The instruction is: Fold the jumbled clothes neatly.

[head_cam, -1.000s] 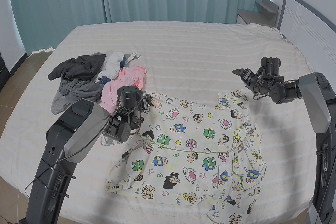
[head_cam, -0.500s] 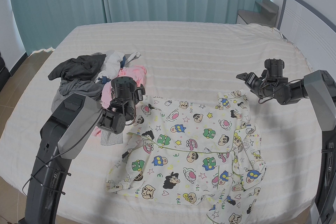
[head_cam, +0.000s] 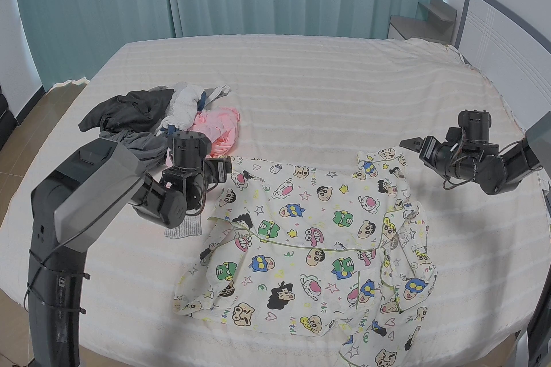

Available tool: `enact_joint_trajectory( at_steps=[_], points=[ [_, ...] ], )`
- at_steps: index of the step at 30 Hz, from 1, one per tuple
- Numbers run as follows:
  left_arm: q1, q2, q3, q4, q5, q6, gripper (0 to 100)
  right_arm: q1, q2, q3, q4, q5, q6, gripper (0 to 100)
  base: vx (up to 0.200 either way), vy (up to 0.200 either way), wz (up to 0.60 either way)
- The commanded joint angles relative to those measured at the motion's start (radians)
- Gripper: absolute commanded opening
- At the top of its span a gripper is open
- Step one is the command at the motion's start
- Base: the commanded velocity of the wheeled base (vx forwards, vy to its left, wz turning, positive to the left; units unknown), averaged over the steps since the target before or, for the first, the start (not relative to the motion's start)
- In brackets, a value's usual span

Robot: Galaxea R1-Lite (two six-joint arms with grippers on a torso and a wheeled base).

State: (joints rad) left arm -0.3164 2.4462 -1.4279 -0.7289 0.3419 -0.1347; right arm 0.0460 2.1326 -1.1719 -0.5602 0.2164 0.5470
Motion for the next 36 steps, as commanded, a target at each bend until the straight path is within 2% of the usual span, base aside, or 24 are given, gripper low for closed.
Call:
enact_joint_trajectory(
  at_steps=[1, 2, 5, 8, 11, 16, 26, 31, 36],
  points=[
    [-0.010, -0.429, 0.673, -0.004, -0.277, -0.008, 100, -0.020, -0.370, 0.514, -0.168, 0.074, -0.096, 100, 0.000, 0.000, 0.00],
    [-0.020, -0.477, 0.750, -0.004, -0.314, -0.014, 100, -0.020, -0.413, 0.574, -0.190, 0.074, -0.101, 100, 0.000, 0.000, 0.00],
    [-0.044, -0.535, 0.862, -0.004, -0.363, -0.056, 100, -0.020, -0.485, 0.672, -0.234, 0.072, -0.116, 100, 0.000, 0.000, 0.00],
    [-0.093, -0.570, 0.925, -0.004, -0.396, -0.115, 100, -0.029, -0.563, 0.752, -0.271, 0.064, -0.121, 100, 0.000, 0.000, 0.00],
    [-0.136, -0.562, 0.966, -0.010, -0.397, -0.125, 100, -0.034, -0.625, 0.808, -0.273, 0.057, -0.118, 100, 0.000, 0.000, 0.00],
    [-0.165, -0.516, 0.989, -0.023, -0.391, -0.126, 100, -0.037, -0.645, 0.879, -0.276, 0.061, -0.105, 100, 0.000, 0.000, 0.00],
    [-0.167, -0.351, 1.009, -0.162, -0.379, -0.132, 100, -0.063, -0.723, 0.972, -0.276, 0.063, -0.108, 100, 0.000, 0.000, 0.00],
    [-0.188, -0.349, 1.008, -0.165, -0.380, -0.214, 100, -0.064, -0.769, 1.000, -0.276, 0.064, -0.119, 100, 0.000, 0.000, 0.00],
    [-0.188, -0.322, 1.006, -0.168, -0.377, -0.220, 100, -0.064, -0.777, 1.005, -0.276, 0.064, -0.133, 100, 0.000, 0.000, 0.00]
  ],
)
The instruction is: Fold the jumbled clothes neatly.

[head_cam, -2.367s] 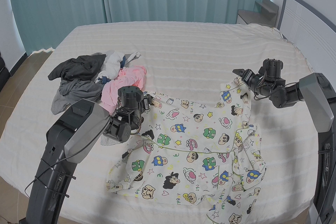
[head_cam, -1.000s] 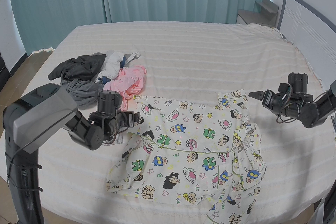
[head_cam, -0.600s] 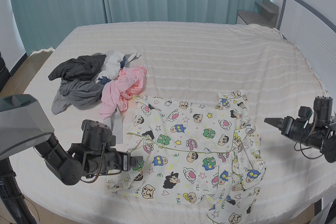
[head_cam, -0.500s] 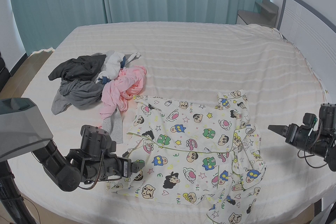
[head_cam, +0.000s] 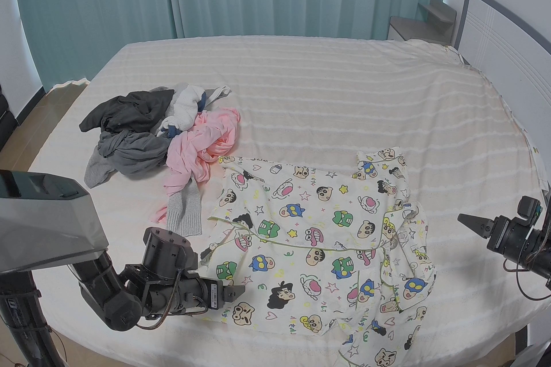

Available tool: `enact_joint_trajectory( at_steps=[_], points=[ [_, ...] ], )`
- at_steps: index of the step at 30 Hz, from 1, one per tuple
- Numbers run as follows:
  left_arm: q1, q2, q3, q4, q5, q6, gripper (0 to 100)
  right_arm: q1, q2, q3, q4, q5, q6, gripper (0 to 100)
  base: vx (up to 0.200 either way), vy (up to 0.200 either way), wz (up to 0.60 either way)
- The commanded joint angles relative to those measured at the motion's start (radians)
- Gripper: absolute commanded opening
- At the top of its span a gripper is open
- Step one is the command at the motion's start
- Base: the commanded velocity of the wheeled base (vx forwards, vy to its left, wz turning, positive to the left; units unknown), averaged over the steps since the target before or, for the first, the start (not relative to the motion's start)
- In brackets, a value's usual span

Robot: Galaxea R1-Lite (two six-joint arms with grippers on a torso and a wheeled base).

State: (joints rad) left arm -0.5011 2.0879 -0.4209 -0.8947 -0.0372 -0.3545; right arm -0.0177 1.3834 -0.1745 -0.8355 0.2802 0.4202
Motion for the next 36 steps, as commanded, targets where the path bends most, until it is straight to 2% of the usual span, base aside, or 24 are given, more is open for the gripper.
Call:
enact_joint_trajectory(
  at_steps=[1, 4, 8, 13, 21, 28, 35, 36],
  points=[
    [-0.002, 0.040, 0.001, -0.006, 0.002, -0.001, 100, -0.002, -0.027, 0.007, 0.000, 0.001, -0.008, 100, 0.000, 0.000, 0.00],
    [-0.001, 0.046, 0.001, -0.012, 0.002, -0.018, 100, -0.002, -0.029, 0.009, 0.000, 0.001, -0.008, 100, 0.000, 0.000, 0.00],
    [-0.001, 0.057, -0.010, -0.030, 0.002, -0.112, 100, -0.001, -0.047, 0.009, 0.001, 0.001, -0.008, 100, 0.000, 0.000, 0.00],
    [0.012, 0.107, -0.015, -0.079, 0.003, -0.185, 100, -0.002, -0.057, 0.009, 0.001, 0.001, -0.006, 100, 0.000, 0.000, 0.00],
    [0.013, 0.201, -0.056, -0.155, 0.100, -0.235, 100, -0.001, -0.057, 0.010, 0.001, 0.001, -0.008, 100, 0.000, 0.000, 0.00],
    [0.012, 0.207, -0.107, -0.155, 0.111, -0.302, 100, -0.001, -0.057, 0.010, 0.001, 0.001, -0.006, 100, 0.000, 0.000, 0.00],
    [0.013, 0.212, -0.124, -0.156, 0.111, -0.311, 100, -0.001, -0.058, 0.009, 0.001, 0.001, -0.008, 100, 0.000, 0.000, 0.00],
    [0.013, 0.213, -0.125, -0.156, 0.111, -0.313, 0, -0.002, -0.060, 0.010, 0.001, 0.001, -0.006, 100, 0.000, 0.000, 0.00]
  ],
)
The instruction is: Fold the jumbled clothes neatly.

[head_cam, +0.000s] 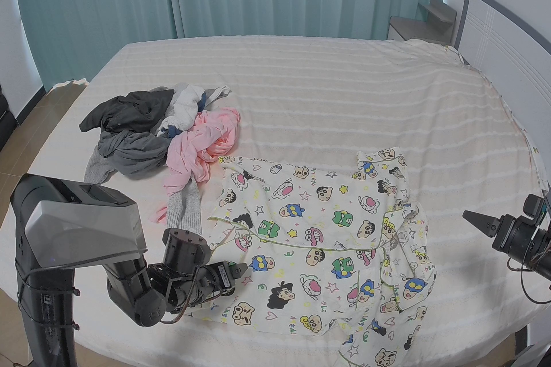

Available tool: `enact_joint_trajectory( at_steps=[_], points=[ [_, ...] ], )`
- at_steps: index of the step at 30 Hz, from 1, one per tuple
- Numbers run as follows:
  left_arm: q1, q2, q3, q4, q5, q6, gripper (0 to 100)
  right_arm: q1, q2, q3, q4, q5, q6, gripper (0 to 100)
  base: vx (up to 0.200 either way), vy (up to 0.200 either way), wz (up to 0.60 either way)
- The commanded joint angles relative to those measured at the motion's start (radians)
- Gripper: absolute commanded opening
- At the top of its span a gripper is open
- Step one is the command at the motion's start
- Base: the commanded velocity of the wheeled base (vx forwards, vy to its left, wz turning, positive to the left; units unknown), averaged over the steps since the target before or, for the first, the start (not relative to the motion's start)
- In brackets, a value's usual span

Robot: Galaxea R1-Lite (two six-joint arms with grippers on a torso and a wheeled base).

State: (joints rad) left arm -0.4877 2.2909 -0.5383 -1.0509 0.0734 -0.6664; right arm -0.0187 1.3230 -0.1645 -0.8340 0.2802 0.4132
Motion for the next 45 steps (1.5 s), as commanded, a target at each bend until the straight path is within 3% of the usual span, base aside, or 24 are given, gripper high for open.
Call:
enact_joint_trajectory(
  at_steps=[1, 20, 34, 45],
  points=[
    [0.000, 0.010, -0.009, 0.000, 0.000, -0.001, 0, 0.000, -0.001, 0.000, 0.000, 0.001, 0.001, 100, 0.000, 0.000, 0.00],
    [0.034, -0.002, -0.003, -0.001, 0.054, 0.031, 0, 0.000, -0.004, 0.000, 0.000, 0.002, 0.001, 100, 0.000, 0.000, 0.00],
    [0.092, -0.002, 0.024, -0.081, 0.089, 0.206, 0, 0.000, -0.002, 0.000, 0.000, 0.002, 0.001, 100, 0.000, 0.000, 0.00],
    [0.135, -0.010, 0.035, -0.083, 0.088, 0.272, 0, 0.000, -0.002, 0.002, 0.001, 0.002, 0.001, 100, 0.000, 0.000, 0.00]
  ],
)
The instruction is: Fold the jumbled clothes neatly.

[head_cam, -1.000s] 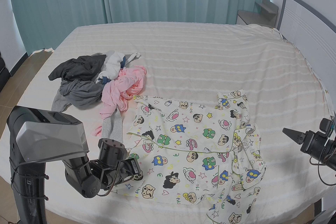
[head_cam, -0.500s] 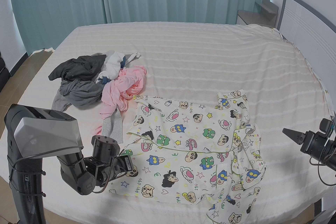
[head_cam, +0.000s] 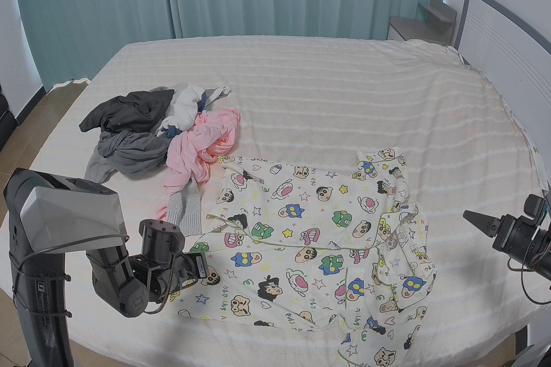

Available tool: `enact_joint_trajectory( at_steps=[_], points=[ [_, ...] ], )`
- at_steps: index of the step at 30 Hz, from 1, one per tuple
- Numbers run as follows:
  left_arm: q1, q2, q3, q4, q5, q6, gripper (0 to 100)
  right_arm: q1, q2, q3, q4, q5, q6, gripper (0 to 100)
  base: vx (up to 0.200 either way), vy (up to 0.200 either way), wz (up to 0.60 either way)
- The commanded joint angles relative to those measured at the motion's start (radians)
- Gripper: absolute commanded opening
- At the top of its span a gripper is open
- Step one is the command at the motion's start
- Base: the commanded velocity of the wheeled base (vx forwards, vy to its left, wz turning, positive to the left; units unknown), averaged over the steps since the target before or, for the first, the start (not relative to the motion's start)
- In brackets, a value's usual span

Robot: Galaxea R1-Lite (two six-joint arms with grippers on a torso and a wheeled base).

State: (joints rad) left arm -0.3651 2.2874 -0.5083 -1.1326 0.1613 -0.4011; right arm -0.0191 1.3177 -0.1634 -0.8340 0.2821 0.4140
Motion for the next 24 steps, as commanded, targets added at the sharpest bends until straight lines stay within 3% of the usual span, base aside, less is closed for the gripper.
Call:
enact_joint_trajectory(
  at_steps=[1, 14, 15, 24],
  points=[
    [0.012, -0.008, 0.005, -0.003, -0.002, 0.007, 0, -0.001, 0.005, 0.001, 0.001, 0.000, 0.000, 100, 0.000, 0.000, 0.00],
    [0.009, -0.008, -0.010, -0.004, -0.005, 0.005, 0, -0.001, 0.006, 0.005, 0.001, 0.000, 0.000, 100, 0.000, 0.000, 0.00],
    [0.011, -0.008, -0.010, -0.004, -0.005, 0.005, 100, -0.001, 0.006, 0.005, 0.001, 0.000, 0.000, 100, 0.000, 0.000, 0.00],
    [0.035, -0.039, -0.010, -0.006, 0.001, 0.011, 100, -0.001, 0.006, 0.012, 0.001, 0.000, 0.000, 100, 0.000, 0.000, 0.00]
  ],
)
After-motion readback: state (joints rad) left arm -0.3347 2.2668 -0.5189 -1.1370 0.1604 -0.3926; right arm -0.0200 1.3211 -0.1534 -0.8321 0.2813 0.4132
